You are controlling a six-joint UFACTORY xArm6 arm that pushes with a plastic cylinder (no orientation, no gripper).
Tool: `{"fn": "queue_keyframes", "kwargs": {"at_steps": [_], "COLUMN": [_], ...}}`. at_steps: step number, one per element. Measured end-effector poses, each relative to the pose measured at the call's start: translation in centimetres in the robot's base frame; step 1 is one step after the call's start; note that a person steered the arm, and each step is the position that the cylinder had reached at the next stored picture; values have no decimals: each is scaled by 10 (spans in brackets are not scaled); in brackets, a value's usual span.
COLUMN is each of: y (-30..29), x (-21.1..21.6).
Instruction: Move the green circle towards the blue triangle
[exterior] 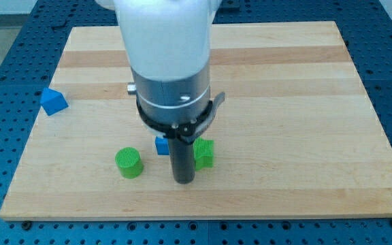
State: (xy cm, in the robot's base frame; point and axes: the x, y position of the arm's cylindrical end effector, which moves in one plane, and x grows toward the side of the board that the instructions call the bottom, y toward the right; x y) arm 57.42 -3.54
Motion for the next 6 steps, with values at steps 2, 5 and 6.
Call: {"fn": "queue_keyframes", "kwargs": {"at_steps": [2, 5, 6], "y": [-89, -236, -238], "x": [-10, -120, -116]}}
